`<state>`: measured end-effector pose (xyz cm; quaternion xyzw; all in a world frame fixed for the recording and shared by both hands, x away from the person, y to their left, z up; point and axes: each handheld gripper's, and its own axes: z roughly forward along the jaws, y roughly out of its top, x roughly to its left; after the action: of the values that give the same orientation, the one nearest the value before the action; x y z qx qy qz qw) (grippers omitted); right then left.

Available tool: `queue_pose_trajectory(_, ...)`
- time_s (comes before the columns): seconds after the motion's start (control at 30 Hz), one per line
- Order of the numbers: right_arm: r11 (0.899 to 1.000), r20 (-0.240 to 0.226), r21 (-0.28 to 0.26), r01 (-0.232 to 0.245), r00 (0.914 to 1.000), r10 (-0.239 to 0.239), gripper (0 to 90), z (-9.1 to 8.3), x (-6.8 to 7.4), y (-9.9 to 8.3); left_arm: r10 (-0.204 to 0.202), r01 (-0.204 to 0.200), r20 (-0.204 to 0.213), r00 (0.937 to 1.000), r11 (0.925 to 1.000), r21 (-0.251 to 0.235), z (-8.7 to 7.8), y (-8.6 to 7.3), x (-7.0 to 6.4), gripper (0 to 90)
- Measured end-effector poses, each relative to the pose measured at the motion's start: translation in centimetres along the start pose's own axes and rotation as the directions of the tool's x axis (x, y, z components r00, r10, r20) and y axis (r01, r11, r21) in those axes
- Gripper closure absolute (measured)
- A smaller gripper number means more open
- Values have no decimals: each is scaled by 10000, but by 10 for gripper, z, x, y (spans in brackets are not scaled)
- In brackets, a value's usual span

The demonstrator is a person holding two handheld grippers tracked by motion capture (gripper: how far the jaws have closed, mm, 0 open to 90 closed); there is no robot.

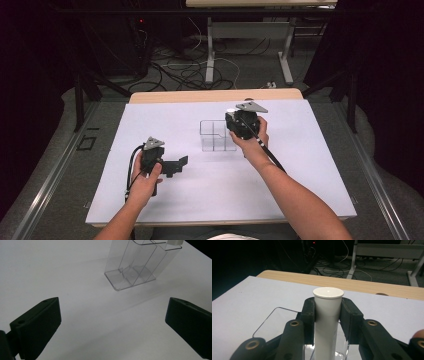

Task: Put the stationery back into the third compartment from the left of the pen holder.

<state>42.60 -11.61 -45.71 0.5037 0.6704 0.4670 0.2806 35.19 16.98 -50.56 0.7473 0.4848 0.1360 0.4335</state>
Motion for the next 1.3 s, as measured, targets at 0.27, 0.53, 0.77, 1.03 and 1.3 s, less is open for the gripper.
queue_pose_trajectory(0.27, 9998, 109, 170, 64, 9999, -65, 668, 8, 2, -4, 16, -16, 2, 10000, 10000, -1, 0, 0, 0, 3)
queue_pose_trajectory(0.53, 9995, 216, 223, 222, 9995, -227, 668, 11, 3, -8, 29, -29, -8, 10000, 10000, 13, 0, 0, 0, 3)
queue_pose_trajectory(0.77, 9989, 212, 364, 295, 9993, -303, 668, 13, 3, -12, 71, -71, -6, 10000, 9999, 72, 0, 0, 1, 3)
queue_pose_trajectory(1.03, 9985, 216, 428, 332, 9992, -341, 667, 13, 3, -16, 53, -53, 7, 10000, 10000, 39, 1, 0, 0, 3)
queue_pose_trajectory(1.3, 9982, 236, 483, 353, 9991, -365, 667, 13, 1, -21, 24, -24, 9, 10000, 10000, 72, 1, 0, 0, 3)
